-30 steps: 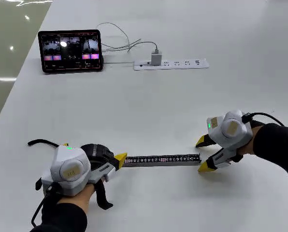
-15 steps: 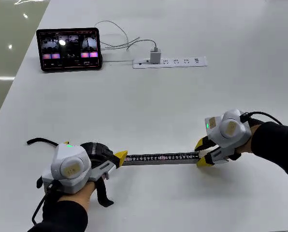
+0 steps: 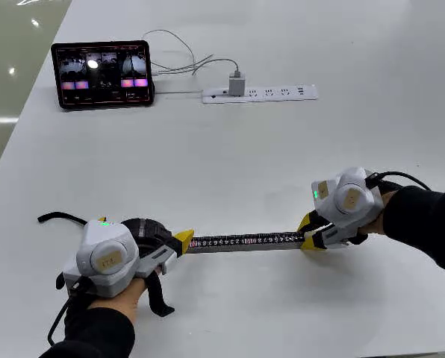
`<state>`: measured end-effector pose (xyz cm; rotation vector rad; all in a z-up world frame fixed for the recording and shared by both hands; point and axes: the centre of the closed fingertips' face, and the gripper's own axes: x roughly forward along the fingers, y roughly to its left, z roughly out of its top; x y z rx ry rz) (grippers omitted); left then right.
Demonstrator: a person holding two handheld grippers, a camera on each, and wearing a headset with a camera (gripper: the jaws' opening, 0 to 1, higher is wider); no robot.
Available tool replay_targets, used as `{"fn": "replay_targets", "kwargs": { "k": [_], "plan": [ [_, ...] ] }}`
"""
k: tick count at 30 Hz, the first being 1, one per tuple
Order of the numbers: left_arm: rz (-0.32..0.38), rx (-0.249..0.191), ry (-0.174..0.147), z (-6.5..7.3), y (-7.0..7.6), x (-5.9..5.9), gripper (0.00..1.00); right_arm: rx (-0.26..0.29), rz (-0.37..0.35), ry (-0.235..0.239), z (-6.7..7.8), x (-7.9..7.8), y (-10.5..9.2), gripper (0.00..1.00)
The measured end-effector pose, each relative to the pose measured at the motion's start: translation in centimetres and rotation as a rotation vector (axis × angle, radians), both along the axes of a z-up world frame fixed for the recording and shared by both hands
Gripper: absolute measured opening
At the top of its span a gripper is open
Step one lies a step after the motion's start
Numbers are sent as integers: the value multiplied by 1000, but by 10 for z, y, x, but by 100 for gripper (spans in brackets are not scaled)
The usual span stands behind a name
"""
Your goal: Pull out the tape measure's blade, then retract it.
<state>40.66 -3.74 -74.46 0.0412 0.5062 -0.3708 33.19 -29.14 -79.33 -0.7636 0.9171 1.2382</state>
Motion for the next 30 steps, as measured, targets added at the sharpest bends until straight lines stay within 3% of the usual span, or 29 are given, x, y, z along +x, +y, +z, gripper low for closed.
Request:
{"fn": "replay_targets", "kwargs": {
  "k": [4,9,15,17,22,30],
  "plan": [
    [4,-8,5,-1,0,-1,88,-17,-25,5,-1,0,-1,10],
    [15,-10,21,-5,2,-3,76,-18,-46,48,-1,0,-1,10],
    [20,-6,40,-7,6,-3,71,-27,-57,69,-1,0,0,9],
    [29,-11,55,-10,7,-3,70,-22,-105,86,-1,1,-1,10],
    [45,-15,70,-11,10,-5,64,-36,-90,81,-1,0,0,10],
    [48,-11,109,-12,11,-5,63,-41,-92,86,-1,0,0,9]
  ]
}}
